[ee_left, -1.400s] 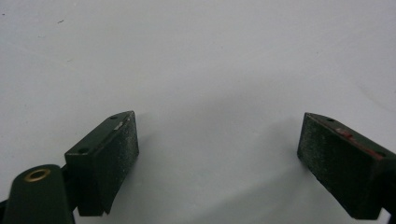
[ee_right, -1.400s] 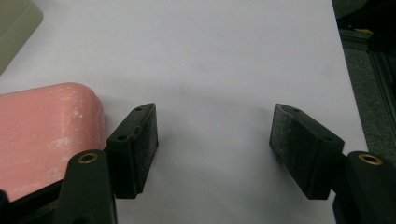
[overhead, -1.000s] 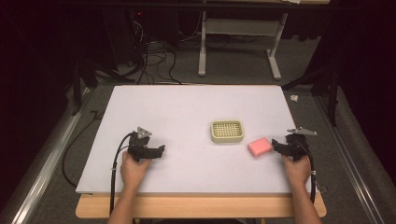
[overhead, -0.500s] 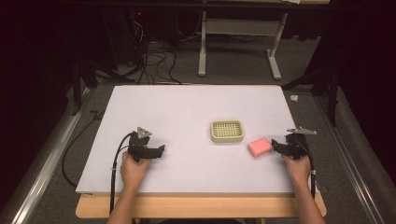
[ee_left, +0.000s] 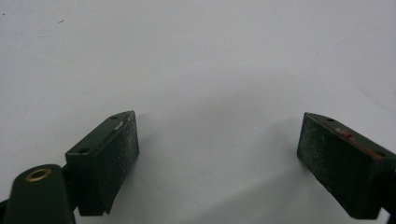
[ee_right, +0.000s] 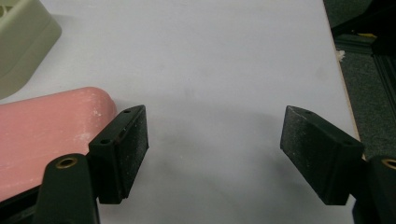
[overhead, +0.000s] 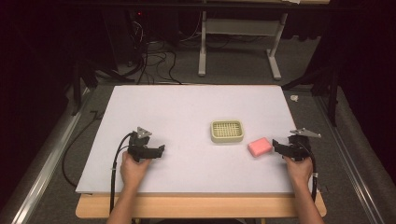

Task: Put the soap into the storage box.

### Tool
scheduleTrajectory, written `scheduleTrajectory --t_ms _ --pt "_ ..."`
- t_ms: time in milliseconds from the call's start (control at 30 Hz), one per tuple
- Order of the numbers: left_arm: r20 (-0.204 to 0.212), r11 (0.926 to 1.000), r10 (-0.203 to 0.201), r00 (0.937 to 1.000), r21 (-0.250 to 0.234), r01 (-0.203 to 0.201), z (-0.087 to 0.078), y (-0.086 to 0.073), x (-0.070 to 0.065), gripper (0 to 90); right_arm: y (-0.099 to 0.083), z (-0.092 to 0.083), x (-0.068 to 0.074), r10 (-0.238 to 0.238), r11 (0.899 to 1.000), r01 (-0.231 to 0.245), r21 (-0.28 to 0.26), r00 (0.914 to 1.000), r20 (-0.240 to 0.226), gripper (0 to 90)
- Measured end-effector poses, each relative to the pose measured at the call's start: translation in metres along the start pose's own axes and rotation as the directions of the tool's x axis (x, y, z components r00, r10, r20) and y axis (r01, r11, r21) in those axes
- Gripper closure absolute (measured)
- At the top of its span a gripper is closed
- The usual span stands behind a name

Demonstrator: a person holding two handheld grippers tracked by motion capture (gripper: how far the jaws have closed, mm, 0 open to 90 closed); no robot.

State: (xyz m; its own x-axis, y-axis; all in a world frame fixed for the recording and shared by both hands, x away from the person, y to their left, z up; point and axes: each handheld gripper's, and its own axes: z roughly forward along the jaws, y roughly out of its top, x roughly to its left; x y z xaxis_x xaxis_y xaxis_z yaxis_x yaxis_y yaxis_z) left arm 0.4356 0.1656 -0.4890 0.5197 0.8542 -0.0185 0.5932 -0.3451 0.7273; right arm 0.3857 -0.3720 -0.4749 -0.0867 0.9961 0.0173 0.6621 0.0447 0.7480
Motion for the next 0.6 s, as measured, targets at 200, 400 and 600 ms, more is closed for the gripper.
scheduleTrajectory --t_ms 200,400,600 --pt "0.0 1.0 0.0 1.0 0.0 0.0 0.0 0.0 0.0 13.1 -0.002 -0.011 -0.001 0.008 0.999 -0.009 -0.044 0.9998 -0.019 22.4" --pt "0.001 1.0 -0.001 1.0 0.0 0.001 0.0 0.0 0.0 13.2 -0.004 -0.02 0.0 0.019 0.996 -0.022 -0.083 0.9989 -0.044 21.5" --pt "-0.002 1.0 -0.001 1.0 -0.002 0.001 0.0 0.0 0.0 13.3 -0.005 -0.031 0.002 0.016 0.993 -0.025 -0.114 0.997 -0.076 20.8"
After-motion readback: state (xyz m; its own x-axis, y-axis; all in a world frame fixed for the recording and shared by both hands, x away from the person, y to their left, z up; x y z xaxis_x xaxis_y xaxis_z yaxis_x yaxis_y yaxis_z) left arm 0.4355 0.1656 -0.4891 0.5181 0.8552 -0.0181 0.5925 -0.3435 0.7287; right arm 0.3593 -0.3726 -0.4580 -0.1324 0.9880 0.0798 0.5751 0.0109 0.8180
